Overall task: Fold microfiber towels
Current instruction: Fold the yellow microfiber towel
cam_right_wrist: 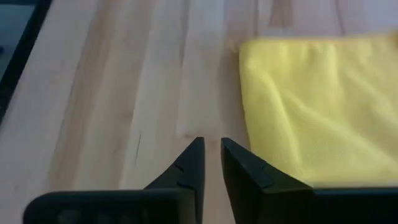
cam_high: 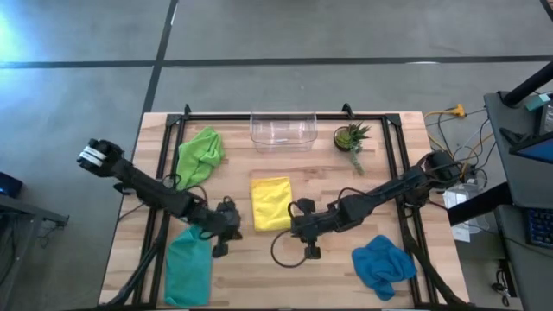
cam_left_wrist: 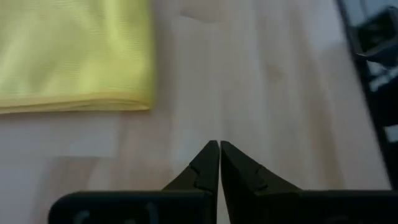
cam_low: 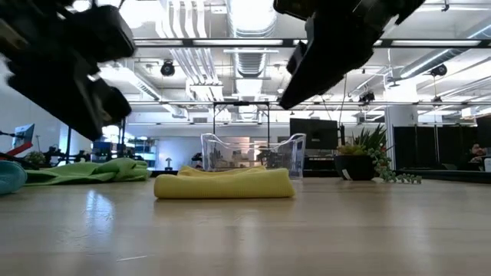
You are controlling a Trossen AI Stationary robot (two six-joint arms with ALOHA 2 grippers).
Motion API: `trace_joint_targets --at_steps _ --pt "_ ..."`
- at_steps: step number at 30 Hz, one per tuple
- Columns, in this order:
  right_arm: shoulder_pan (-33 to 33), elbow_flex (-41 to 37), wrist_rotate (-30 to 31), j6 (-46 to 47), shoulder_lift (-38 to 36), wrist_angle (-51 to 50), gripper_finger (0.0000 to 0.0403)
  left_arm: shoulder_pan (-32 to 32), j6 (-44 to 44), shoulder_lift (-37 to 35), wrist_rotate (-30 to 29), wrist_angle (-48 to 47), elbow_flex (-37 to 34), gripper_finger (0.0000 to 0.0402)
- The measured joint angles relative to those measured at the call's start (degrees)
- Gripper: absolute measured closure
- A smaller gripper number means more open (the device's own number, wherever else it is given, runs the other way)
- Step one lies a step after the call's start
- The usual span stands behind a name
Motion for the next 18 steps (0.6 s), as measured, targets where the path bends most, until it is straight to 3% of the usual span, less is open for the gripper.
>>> trace_joint_targets --at_steps 8,14,18 --pt "0.0 -4.5 3.7 -13.7 2.5 3.5 0.0261 -6.8 -10.4 0.3 -10.7 0.6 -0.1 0.0401" --pt "-0.2 -6.1 9.7 -19.9 5.5 7.2 0.0198 -7.1 -13.4 1.7 -11.1 2.3 -0.1 0.0401" --pt "-1.7 -6.2 9.2 -20.2 7.5 6.6 0.0181 -7.2 -13.4 1.8 -11.1 4.0 -0.1 0.0401"
